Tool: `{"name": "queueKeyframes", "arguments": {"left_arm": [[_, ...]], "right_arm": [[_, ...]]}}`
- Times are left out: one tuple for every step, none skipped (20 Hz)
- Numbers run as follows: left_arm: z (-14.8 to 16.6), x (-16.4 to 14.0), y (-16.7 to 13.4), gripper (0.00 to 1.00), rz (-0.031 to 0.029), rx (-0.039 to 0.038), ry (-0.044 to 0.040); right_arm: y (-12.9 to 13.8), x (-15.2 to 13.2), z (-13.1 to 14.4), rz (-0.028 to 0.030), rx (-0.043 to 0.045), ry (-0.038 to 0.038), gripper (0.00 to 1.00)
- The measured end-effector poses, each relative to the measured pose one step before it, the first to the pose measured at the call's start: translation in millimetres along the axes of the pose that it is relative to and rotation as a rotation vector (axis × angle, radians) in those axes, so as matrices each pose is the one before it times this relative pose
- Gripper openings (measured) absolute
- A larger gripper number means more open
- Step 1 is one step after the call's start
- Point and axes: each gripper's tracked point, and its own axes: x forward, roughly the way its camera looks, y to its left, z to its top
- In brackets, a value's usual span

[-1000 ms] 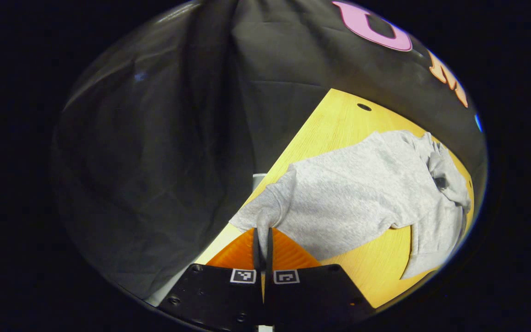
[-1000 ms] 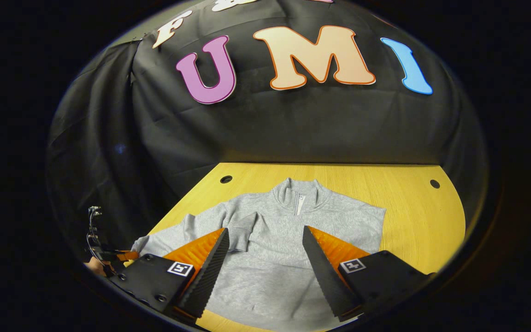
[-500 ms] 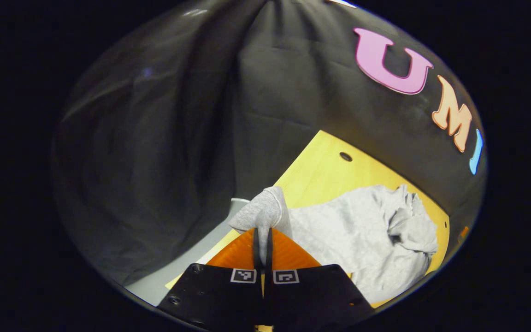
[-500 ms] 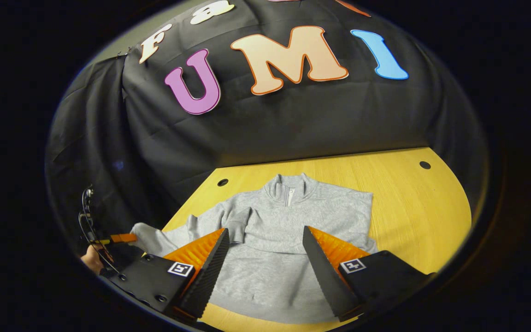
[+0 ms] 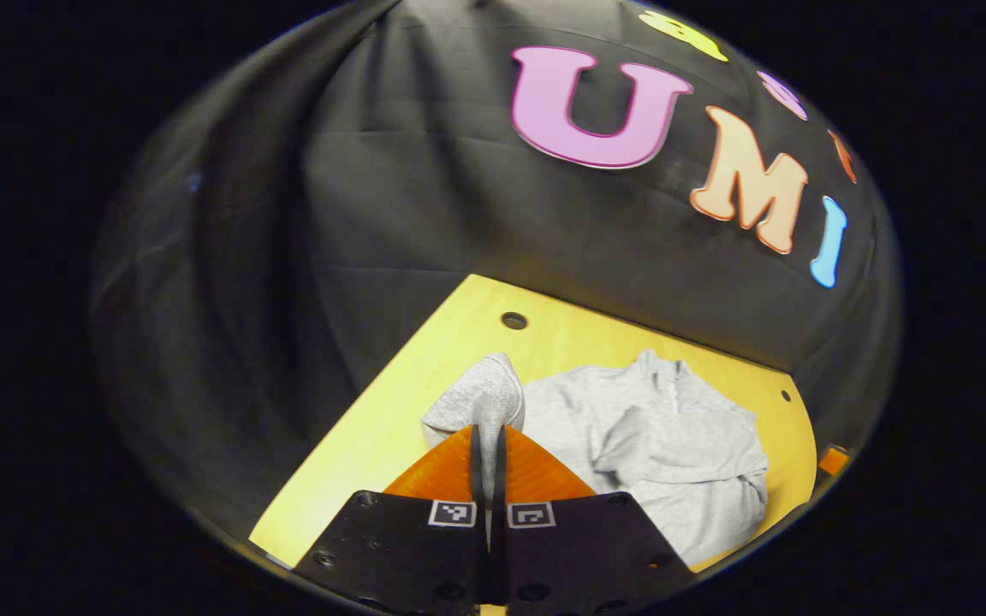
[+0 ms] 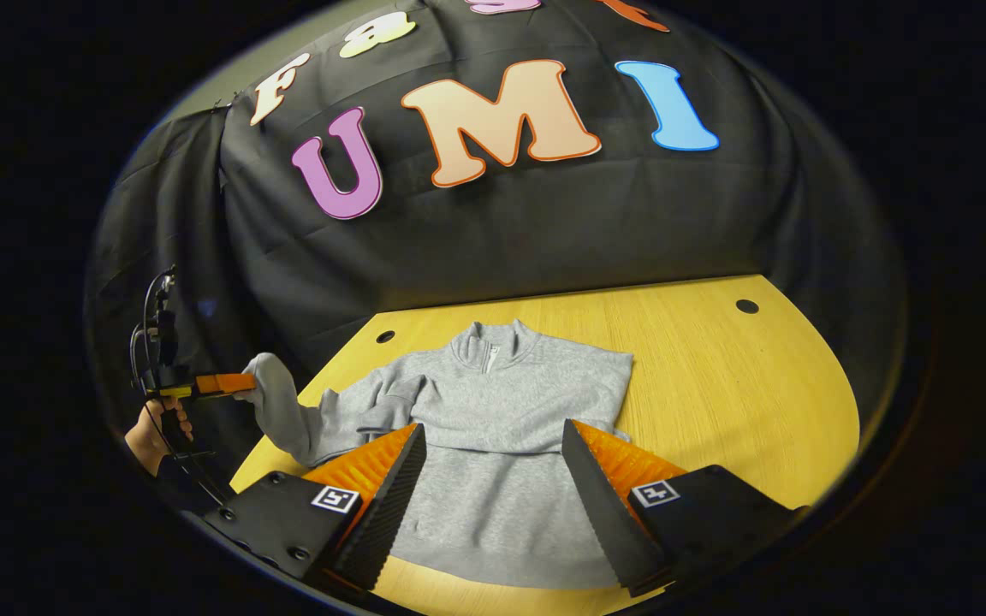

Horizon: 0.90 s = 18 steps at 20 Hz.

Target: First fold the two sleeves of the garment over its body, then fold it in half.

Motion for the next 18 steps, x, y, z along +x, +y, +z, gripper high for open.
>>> {"name": "queueKeyframes", "arguments": {"left_arm": [[1.8,4.3,-18.75,0.0,-0.02832,0.0089,0.00181],[-0.66,4.67,-19.65,0.0,-0.03105,0.01196,0.00487],[-0.64,5.37,-22.08,0.0,-0.03387,0.015,0.00892],[-2.82,5.69,-21.55,0.0,-0.03774,0.01725,0.01244],[-5.87,4.01,-21.37,0.0,-0.04097,0.02017,0.01596],[-2.08,5.45,-21.73,0.0,-0.03698,0.02329,0.01317],[-1.53,8.59,-19.64,0.0,-0.03601,0.02606,0.00808],[-1.33,10.83,-21.13,0.0,-0.03481,0.02499,0.00417],[-2.9,7.91,-19.68,0.0,-0.03304,0.01532,0.009],[-0.67,7.08,-20.29,0.0,-0.03662,0.00554,0.0067],[-2.25,8.81,-19.21,0.0,-0.03267,0.00675,0.00448],[-1.67,8.12,-17.74,0.0,-0.02956,0.01043,0.00824],[-4.17,8.98,-14.42,0.0,-0.0234,0.0149,0.00667],[-2.25,8.37,-12.29,0.0,-0.01487,0.02053,0.00838],[-4.47,9.55,-12.34,0.0,-0.01438,0.02088,0.00866],[-3.66,9.29,-12.0,0.0,-0.01997,0.0163,0.01111],[-6.5,8.67,-13.81,0.0,-0.01726,0.01209,0.02024],[-3.45,8.83,-8.5,0.0,-0.01124,0.00666,0.01523]], "right_arm": [[-5.65,-3.83,-0.98,-0.00722,0.00025,0.0012,0.99],[-3.97,-4.73,-0.67,-0.00552,-0.00133,-0.00296,0.99],[-4.25,-2.86,0.22,-0.00659,-0.00226,-0.00184,0.99],[-4.65,-2.91,-1.02,-0.00813,-0.00373,-0.0018,0.99],[-5.04,-3.79,-0.63,-0.00513,-0.00164,-0.00087,0.99],[-3.73,-2.38,0.63,-0.00441,0.00181,-0.00187,0.99],[-4.23,-2.0,-0.35,-0.00391,0.00348,-0.00328,0.99],[-7.57,-4.63,-1.78,-0.00803,0.00339,0.00004,0.99],[-6.54,-4.08,-2.64,-0.00843,0.00399,0.00285,0.97],[-5.71,-2.07,-2.01,-0.00954,0.00414,0.00355,0.99],[-6.46,-3.24,-1.72,-0.00931,0.00368,0.00185,0.97],[-5.72,-2.68,-2.7,-0.00933,0.0041,0.00111,0.99],[-4.82,-1.35,-0.89,-0.00782,0.00487,-0.00029,0.99],[-4.99,-2.76,-1.79,-0.00902,0.00273,-0.0003,0.99],[-5.47,-1.48,-1.24,-0.00956,0.002,0.00179,0.99],[-5.92,-1.66,-3.81,-0.0074,0.00234,0.00669,0.99],[-5.54,-0.16,-3.08,-0.00636,0.00453,0.00798,0.97],[-5.68,-2.4,-2.77,-0.00553,0.00685,0.00585,0.99]]}}
